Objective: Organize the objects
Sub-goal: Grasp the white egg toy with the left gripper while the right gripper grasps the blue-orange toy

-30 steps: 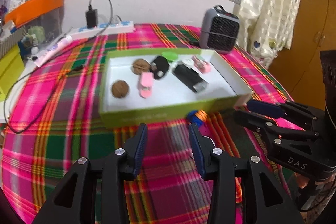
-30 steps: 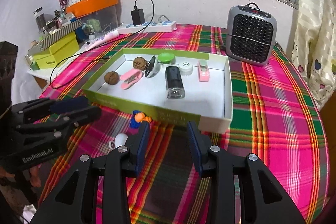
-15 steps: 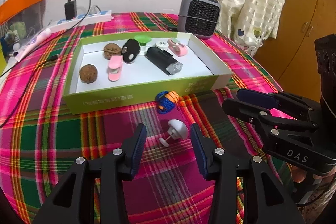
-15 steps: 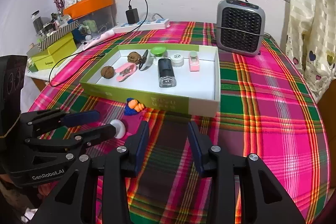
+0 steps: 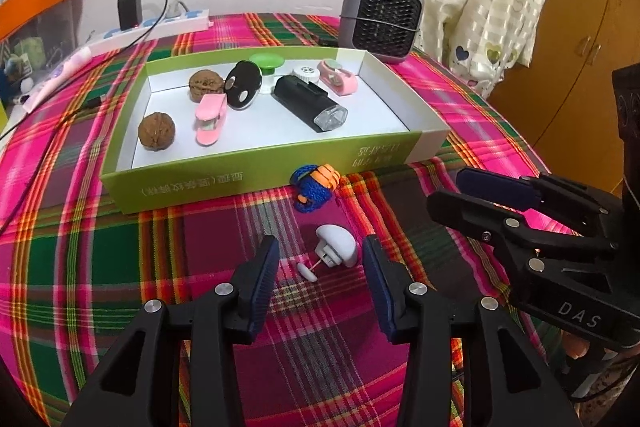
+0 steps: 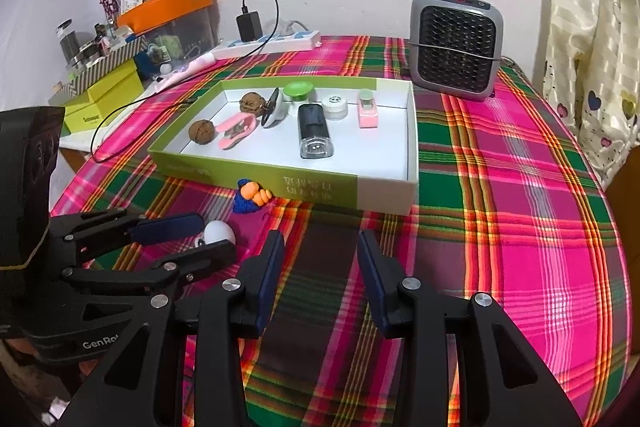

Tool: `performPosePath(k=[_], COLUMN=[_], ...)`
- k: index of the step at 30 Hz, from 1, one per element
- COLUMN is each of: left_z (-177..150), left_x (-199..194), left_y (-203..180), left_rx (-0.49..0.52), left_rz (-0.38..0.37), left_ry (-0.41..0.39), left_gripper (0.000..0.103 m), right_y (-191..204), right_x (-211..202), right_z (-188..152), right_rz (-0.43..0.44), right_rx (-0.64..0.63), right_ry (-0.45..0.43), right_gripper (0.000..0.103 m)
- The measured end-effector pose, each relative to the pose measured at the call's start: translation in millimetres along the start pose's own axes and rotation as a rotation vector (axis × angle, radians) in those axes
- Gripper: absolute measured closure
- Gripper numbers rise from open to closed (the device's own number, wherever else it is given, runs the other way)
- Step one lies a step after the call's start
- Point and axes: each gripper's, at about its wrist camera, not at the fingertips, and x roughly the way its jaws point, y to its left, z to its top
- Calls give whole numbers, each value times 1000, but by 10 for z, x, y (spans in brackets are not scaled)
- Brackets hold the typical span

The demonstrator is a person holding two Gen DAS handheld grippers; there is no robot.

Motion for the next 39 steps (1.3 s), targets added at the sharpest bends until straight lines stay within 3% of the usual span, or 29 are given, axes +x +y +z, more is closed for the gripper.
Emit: performPosePath(k=[5, 14, 29, 34, 39], left_z=[8, -7, -75, -100, -115], left_x=[-11, -19, -190, -244, -257], left_y=[32, 67, 504, 680, 773], left_rx=[-10, -29, -113, -145, -167], left_rz=[-2, -5, 94, 126, 105], left_ry=[0, -5, -32, -43, -43], left_gripper=[74, 74, 74, 74, 74], right_y=[6, 60, 330, 429, 489], right_x=[16, 46, 278, 357, 447], right_z=[5, 17, 126, 178, 216], right_rz=[-2, -1, 56, 49, 17], right_rx=[-3, -12, -2, 8, 33], right_ry=[4, 16, 54, 53, 54], right_gripper=[63, 63, 63, 63, 63])
